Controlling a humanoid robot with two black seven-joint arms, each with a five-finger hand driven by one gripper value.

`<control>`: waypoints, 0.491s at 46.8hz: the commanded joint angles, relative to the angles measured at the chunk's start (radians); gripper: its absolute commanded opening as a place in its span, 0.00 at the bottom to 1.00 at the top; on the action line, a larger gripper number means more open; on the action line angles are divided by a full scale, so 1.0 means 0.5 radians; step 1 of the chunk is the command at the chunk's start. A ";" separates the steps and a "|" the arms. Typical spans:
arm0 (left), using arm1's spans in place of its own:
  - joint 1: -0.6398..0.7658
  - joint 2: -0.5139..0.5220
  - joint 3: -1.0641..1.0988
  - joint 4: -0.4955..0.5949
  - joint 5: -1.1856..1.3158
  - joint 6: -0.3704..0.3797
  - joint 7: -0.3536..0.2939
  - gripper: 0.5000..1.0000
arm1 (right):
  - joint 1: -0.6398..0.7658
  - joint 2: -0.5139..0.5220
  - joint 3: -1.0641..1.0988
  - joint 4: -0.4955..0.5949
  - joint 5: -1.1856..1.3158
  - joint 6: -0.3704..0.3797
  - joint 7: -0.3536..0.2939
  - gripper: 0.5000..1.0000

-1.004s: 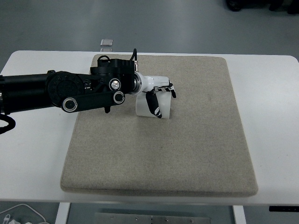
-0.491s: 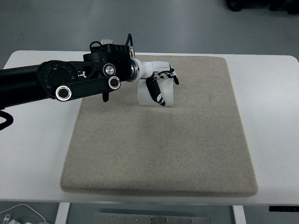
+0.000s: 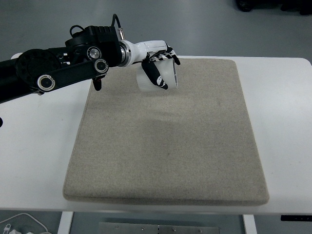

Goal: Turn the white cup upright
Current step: 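Lift the cup with the left hand, away from the robot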

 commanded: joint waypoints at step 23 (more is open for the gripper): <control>0.264 0.082 -0.463 0.017 -0.014 -0.029 -0.045 0.00 | 0.000 0.000 0.000 0.000 0.000 0.000 0.000 0.86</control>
